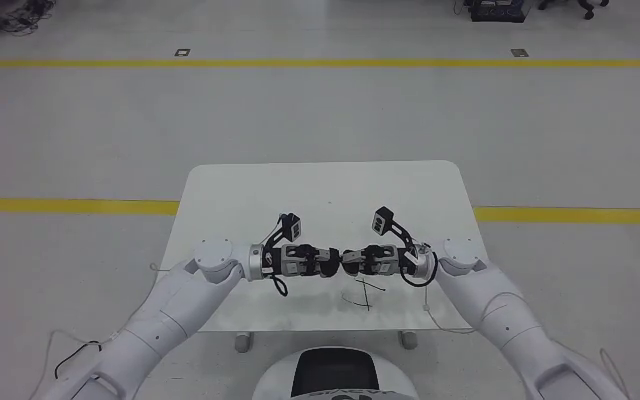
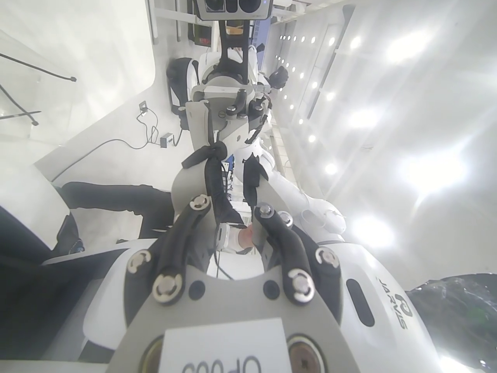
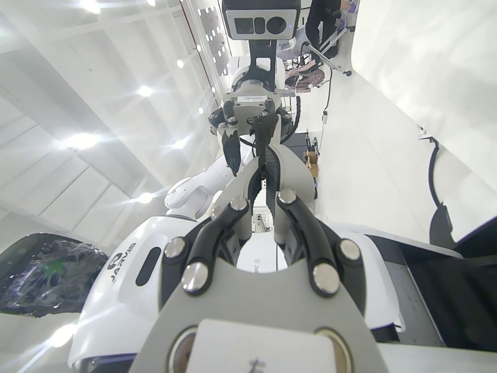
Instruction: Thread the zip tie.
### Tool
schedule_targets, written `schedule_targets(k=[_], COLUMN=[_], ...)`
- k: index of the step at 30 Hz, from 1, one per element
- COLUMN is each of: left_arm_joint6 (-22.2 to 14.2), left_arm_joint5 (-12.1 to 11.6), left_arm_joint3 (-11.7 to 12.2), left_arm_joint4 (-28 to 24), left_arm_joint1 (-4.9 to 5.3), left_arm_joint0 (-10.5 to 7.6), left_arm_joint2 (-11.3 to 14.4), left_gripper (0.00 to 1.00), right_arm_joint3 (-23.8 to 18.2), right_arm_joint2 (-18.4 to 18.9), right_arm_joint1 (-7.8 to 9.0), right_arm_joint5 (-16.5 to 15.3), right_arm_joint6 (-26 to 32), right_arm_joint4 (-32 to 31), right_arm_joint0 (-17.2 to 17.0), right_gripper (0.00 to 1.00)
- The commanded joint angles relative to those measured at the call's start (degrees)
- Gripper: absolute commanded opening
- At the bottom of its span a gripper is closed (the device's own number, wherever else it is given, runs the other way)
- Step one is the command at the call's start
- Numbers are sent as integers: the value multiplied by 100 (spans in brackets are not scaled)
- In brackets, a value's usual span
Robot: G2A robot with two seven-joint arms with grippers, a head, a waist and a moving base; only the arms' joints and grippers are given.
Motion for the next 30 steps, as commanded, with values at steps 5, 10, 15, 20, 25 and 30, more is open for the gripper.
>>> schedule_targets(k=[5,10,15,20,25,30], left_arm_joint6=[78,94,111,127,132,136], left_arm_joint5=[-19,-12,-11,-10,3,16], left_arm_joint3=[2,10,30,47,56,68], left_arm_joint4=[67,94,96,89,92,96], left_arm_joint1=[-5,-10,-17,-22,-25,-31], left_arm_joint0=[7,-3,-18,-25,-32,-43], left_arm_joint2=[16,28,32,34,35,42], left_gripper=[13,12,11,10,10,9], right_arm_joint3=[28,28,27,47,57,71], right_arm_joint2=[64,97,68,54,59,74], right_arm_joint1=[-10,-14,-23,-33,-43,-51], right_arm_joint5=[-102,-136,-81,-48,-63,-95], right_arm_joint6=[-69,-57,-16,-6,-6,1], right_arm_joint4=[121,148,89,45,56,75], right_arm_joint0=[-29,-49,-33,-9,-6,-9], right_gripper=[0,0,0,0,0,0])
